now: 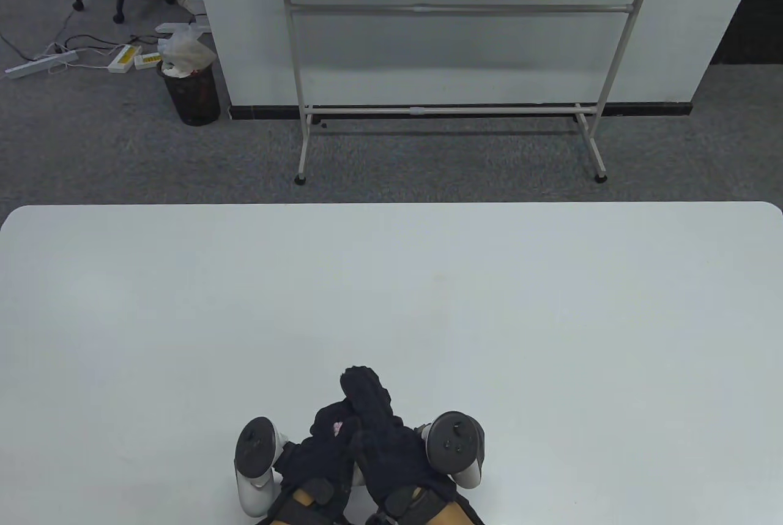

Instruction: Squeeze dry dish cloth into compact mass

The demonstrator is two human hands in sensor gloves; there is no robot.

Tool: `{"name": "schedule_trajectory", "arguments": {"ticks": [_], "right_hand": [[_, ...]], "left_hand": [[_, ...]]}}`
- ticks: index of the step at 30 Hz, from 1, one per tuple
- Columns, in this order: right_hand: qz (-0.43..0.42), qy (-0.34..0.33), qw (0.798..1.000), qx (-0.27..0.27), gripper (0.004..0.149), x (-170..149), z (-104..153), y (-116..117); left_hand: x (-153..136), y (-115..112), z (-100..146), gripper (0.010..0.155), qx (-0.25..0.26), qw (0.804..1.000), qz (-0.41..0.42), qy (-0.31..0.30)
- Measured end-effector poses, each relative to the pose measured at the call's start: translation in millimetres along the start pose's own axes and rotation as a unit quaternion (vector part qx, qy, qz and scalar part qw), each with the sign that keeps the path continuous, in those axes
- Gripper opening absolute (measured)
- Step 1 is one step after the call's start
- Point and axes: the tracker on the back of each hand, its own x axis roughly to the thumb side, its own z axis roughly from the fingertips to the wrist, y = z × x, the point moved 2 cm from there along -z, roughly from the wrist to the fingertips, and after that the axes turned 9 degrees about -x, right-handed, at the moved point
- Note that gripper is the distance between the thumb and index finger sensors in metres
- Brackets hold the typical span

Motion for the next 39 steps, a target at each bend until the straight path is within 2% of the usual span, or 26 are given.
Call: {"name": "schedule_trajectory", "arguments": {"ticks": [2,6,8,11,15,19,21,23,26,30,32,34,36,39], "right_hand": [[-0.059,0.017,0.998,0.013,0.087,-2,-1,-2],[-0.069,0.01,0.997,-0.013,0.084,-3,-3,-10],[-0.065,0.029,0.997,-0.031,0.084,-6,0,-14],[-0.047,0.082,0.994,-0.063,0.085,-17,6,-22],[-0.132,0.151,0.979,-0.05,0.088,-30,10,-18],[-0.187,0.14,0.972,-0.019,0.091,-29,8,-3],[-0.201,0.114,0.973,-0.007,0.092,-22,6,3],[-0.152,0.103,0.983,-0.004,0.094,-16,6,4],[-0.132,0.077,0.988,0.023,0.095,-10,6,6],[-0.114,0.061,0.992,-0.001,0.094,-6,5,3],[-0.097,0.056,0.994,-0.002,0.086,-5,6,4],[-0.091,0.058,0.994,-0.013,0.073,-5,6,6],[-0.111,0.061,0.992,-0.031,0.062,-3,4,7],[-0.081,0.054,0.994,-0.047,0.056,0,0,2]], "left_hand": [[3,5,1,0.05,0.02,1.0,-0.018,0.001],[8,9,0,0.043,0.025,1.0,-0.005,-0.01],[11,13,1,0.042,0.036,0.999,0.008,-0.029],[21,18,5,0.042,0.063,0.995,0.027,-0.072],[32,25,13,0.043,0.112,0.987,0.004,-0.118],[30,20,12,0.044,0.097,0.986,0.004,-0.135],[25,13,10,0.045,0.067,0.99,0.016,-0.12],[29,8,10,0.047,0.066,0.989,-0.034,-0.125],[34,2,11,0.053,0.076,0.977,-0.147,-0.131],[34,1,11,0.058,0.094,0.976,-0.156,-0.12],[32,2,10,0.065,0.083,0.979,-0.145,-0.117],[28,6,10,0.067,0.098,0.983,-0.12,-0.101],[23,7,8,0.065,0.074,0.99,-0.072,-0.095],[13,3,6,0.066,0.021,0.998,0.007,-0.064]]}}
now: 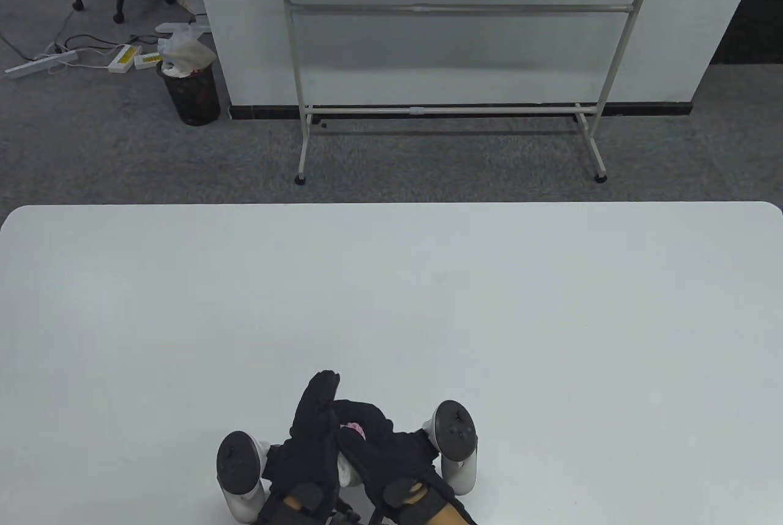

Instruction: Squeeze dry dish cloth into compact mass

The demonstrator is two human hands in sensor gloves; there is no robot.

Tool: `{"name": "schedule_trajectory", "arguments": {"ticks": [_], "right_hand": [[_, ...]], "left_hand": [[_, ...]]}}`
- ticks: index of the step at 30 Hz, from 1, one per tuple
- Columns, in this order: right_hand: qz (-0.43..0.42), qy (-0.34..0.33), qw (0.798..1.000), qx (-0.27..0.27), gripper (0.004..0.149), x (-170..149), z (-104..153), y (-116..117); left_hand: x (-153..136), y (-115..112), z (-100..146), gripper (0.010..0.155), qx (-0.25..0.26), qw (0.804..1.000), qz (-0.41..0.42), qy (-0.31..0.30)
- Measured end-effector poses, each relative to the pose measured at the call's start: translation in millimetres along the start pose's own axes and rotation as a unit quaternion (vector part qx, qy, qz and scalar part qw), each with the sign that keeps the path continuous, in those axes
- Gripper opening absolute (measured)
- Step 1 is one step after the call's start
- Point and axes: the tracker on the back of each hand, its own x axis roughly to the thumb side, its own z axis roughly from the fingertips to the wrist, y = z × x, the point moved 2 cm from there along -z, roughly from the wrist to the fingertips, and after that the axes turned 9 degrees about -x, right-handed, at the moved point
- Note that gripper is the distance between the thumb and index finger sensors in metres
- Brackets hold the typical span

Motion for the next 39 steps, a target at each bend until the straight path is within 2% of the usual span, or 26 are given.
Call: {"name": "schedule_trajectory", "arguments": {"ticks": [4,6,8,10,11,12,14,18,22,25,26,27,28,32,34,36,39], "right_hand": [[0.015,-0.015,1.0,-0.017,0.05,5,-2,-8],[0.042,-0.048,0.995,-0.071,0.049,11,-2,-16],[0.107,-0.087,0.986,-0.088,0.048,19,-3,-22],[0.17,-0.126,0.975,-0.075,0.048,24,-2,-17],[0.192,-0.138,0.97,-0.051,0.048,26,-2,-13],[0.226,-0.143,0.963,-0.011,0.048,26,-1,-6],[0.252,-0.154,0.955,0.002,0.05,25,2,-2],[0.168,-0.139,0.976,0.027,0.074,16,3,3],[0.17,-0.143,0.974,0.037,0.082,16,4,6],[0.175,-0.141,0.974,0.037,0.084,16,4,6],[0.173,-0.137,0.975,0.04,0.084,16,5,6],[0.155,-0.117,0.98,0.042,0.084,15,6,7],[0.15,-0.109,0.982,0.032,0.085,11,6,9],[0.102,-0.06,0.991,0.057,0.086,9,2,5],[0.06,-0.054,0.995,0.062,0.085,8,1,4],[0.042,-0.047,0.997,0.041,0.084,7,0,-1],[0.022,-0.018,0.999,0.019,0.085,-1,0,-11]], "left_hand": [[-8,-1,-3,0.067,-0.023,0.999,0.043,0.011],[-9,-2,-4,0.068,-0.03,0.998,0.056,0.012],[-9,-7,-5,0.069,-0.051,0.995,0.084,-0.004],[-7,-15,-5,0.071,-0.073,0.992,0.105,-0.016],[-6,-17,-5,0.072,-0.075,0.991,0.112,-0.019],[-6,-18,-4,0.072,-0.065,0.991,0.112,-0.021],[-7,-14,-4,0.072,-0.034,0.993,0.11,-0.031],[-7,-12,-4,0.071,-0.045,0.991,0.12,-0.037],[-5,-16,-4,0.073,-0.064,0.994,0.079,-0.032],[-5,-16,-6,0.074,-0.064,0.996,0.056,-0.014],[-5,-15,-7,0.071,-0.061,0.997,0.047,-0.007],[-4,-9,-7,0.067,-0.03,1.0,0.007,0.002],[-4,-8,-8,0.065,-0.035,0.999,-0.012,-0.006],[-3,5,-8,0.053,0.001,1.0,-0.02,0.019],[-2,11,-7,0.044,0.018,0.999,-0.029,0.019],[1,14,-7,0.042,0.019,1.0,-0.018,0.01],[12,18,-6,0.041,0.052,0.998,-0.005,-0.027]]}}
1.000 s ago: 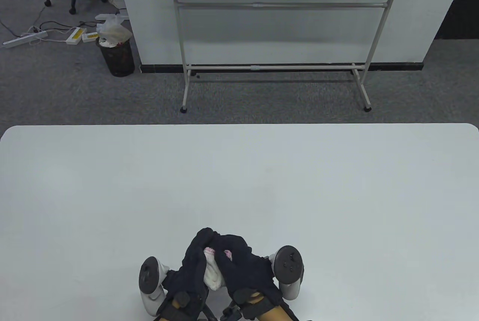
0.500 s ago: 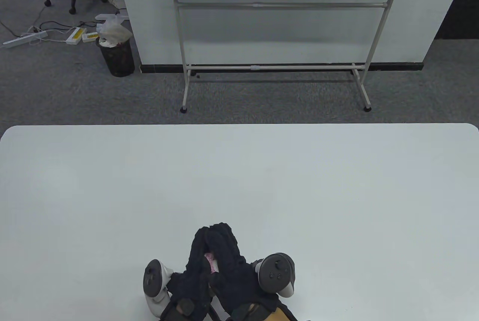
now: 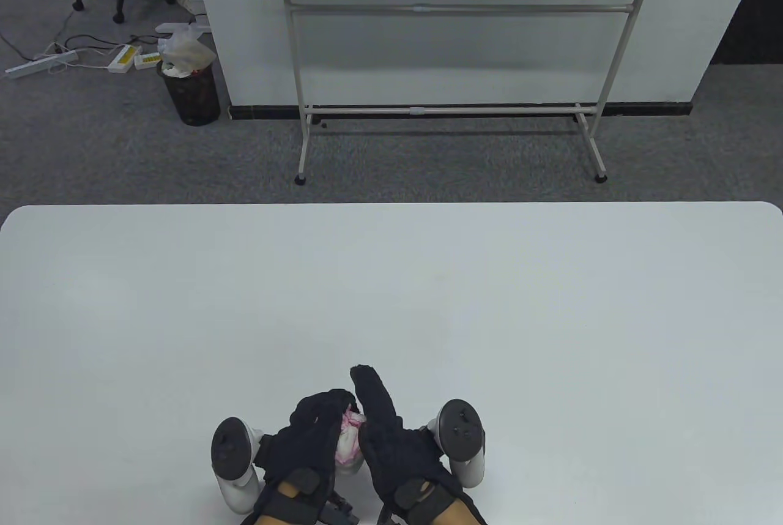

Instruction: Squeeze dry dish cloth into compact mass

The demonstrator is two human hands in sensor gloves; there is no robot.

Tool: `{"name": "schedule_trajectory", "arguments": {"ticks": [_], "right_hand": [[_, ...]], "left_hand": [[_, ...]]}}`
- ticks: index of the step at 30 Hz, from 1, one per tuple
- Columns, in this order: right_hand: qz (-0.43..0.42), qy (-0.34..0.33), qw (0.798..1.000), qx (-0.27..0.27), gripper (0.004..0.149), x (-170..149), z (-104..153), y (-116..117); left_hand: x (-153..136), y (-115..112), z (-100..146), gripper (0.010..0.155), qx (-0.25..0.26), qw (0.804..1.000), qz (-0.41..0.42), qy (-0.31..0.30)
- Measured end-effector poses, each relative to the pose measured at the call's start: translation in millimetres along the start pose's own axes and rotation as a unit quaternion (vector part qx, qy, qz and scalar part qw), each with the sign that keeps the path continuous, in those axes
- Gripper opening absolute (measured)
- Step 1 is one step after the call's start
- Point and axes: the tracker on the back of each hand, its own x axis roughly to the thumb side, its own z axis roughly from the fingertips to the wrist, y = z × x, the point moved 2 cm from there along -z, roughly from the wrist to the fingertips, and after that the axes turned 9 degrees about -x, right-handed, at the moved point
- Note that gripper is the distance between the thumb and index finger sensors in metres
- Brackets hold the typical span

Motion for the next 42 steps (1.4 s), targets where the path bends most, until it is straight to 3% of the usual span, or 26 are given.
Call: {"name": "schedule_trajectory", "arguments": {"ticks": [6,10,12,15,21,24,29,32,34,35,38,42], "right_hand": [[-0.037,0.105,0.994,-0.005,0.083,-28,5,-6],[-0.067,0.121,0.989,0.048,0.085,-35,6,11],[-0.104,0.118,0.985,0.064,0.093,-34,5,19],[-0.15,0.109,0.98,0.066,0.091,-32,5,23],[-0.098,0.09,0.991,0.003,0.074,-22,1,9],[-0.106,0.065,0.991,-0.042,0.068,-14,-1,1],[0.045,-0.035,0.995,-0.084,0.065,13,-1,-12],[0.214,-0.121,0.963,-0.115,0.065,31,5,-9],[0.296,-0.151,0.937,-0.11,0.066,36,7,-2],[0.308,-0.159,0.933,-0.096,0.067,37,8,2],[0.338,-0.174,0.922,-0.067,0.072,36,10,11],[0.289,-0.143,0.946,-0.032,0.075,28,6,12]], "left_hand": [[11,4,6,0.043,0.038,0.998,0.022,-0.043],[12,-1,7,0.045,0.032,0.998,-0.009,-0.051],[16,-5,7,0.047,0.028,0.995,-0.079,-0.058],[16,-3,9,0.052,0.048,0.979,-0.196,-0.04],[-3,-4,5,0.061,-0.009,0.994,-0.112,0.014],[-13,-9,3,0.066,-0.065,0.997,-0.003,0.041],[-21,-23,7,0.08,-0.103,0.986,0.121,0.055],[-20,-34,5,0.089,-0.146,0.974,0.163,0.048],[-21,-39,5,0.093,-0.15,0.972,0.172,0.053],[-22,-40,6,0.093,-0.145,0.973,0.171,0.055],[-22,-31,4,0.081,-0.102,0.983,0.146,0.047],[-20,-18,4,0.059,-0.063,0.989,0.118,0.057]]}}
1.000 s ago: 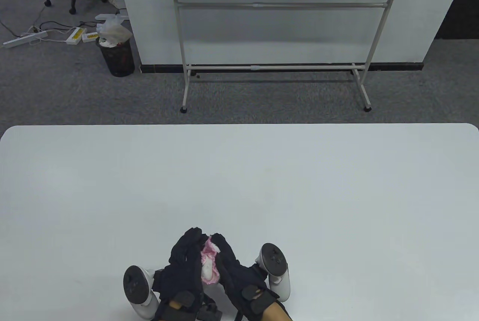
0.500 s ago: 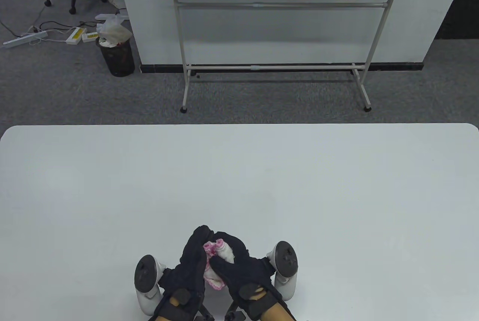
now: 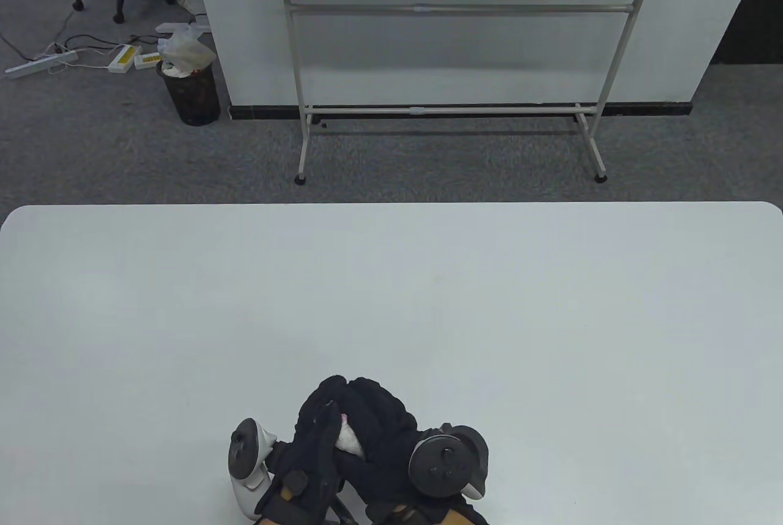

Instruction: Squeeze dry dish cloth into compact mass

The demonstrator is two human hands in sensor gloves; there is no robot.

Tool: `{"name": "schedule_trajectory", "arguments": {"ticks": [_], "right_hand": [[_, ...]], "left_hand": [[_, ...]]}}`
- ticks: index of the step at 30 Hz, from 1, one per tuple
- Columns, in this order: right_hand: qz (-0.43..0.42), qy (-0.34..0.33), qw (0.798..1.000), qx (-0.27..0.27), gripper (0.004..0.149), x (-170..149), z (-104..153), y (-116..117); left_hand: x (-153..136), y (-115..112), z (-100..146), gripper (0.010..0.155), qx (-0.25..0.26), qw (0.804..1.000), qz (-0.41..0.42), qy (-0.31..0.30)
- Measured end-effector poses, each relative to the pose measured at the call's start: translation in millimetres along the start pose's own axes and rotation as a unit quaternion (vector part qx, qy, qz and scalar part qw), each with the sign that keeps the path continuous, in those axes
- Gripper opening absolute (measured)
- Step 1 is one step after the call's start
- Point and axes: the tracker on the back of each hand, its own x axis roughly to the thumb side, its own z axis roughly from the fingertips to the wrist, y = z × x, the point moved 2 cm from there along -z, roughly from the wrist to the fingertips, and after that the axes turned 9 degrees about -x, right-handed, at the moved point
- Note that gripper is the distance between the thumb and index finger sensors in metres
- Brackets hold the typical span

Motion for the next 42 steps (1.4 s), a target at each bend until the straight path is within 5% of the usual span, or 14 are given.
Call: {"name": "schedule_trajectory", "arguments": {"ticks": [6,10,12,15,16,23,31,36,42], "right_hand": [[-0.083,0.018,0.996,0.04,0.077,-9,-1,1],[-0.167,0.074,0.983,0.008,0.08,-18,2,-1],[-0.239,0.12,0.963,-0.022,0.08,-25,4,-1],[-0.395,0.209,0.892,-0.07,0.082,-37,9,8],[-0.413,0.218,0.882,-0.059,0.083,-39,10,11],[-0.433,0.269,0.86,-0.017,0.088,-43,16,26],[-0.404,0.273,0.872,-0.037,0.07,-44,12,9],[-0.388,0.212,0.893,-0.083,0.057,-38,2,-5],[-0.256,0.087,0.951,-0.153,0.055,-18,-3,-31]], "left_hand": [[4,16,1,0.047,0.049,0.998,-0.043,0.002],[14,26,3,0.045,0.095,0.991,-0.09,-0.025],[21,27,5,0.046,0.102,0.985,-0.131,-0.038],[27,22,7,0.046,0.093,0.98,-0.162,-0.062],[29,20,7,0.046,0.089,0.979,-0.168,-0.068],[39,-6,2,0.052,0.019,0.953,-0.281,-0.112],[35,-11,0,0.056,0.03,0.931,-0.351,-0.091],[19,-11,-5,0.07,-0.04,0.97,-0.234,-0.056],[-7,-19,-7,0.089,-0.13,0.991,-0.023,0.008]]}}
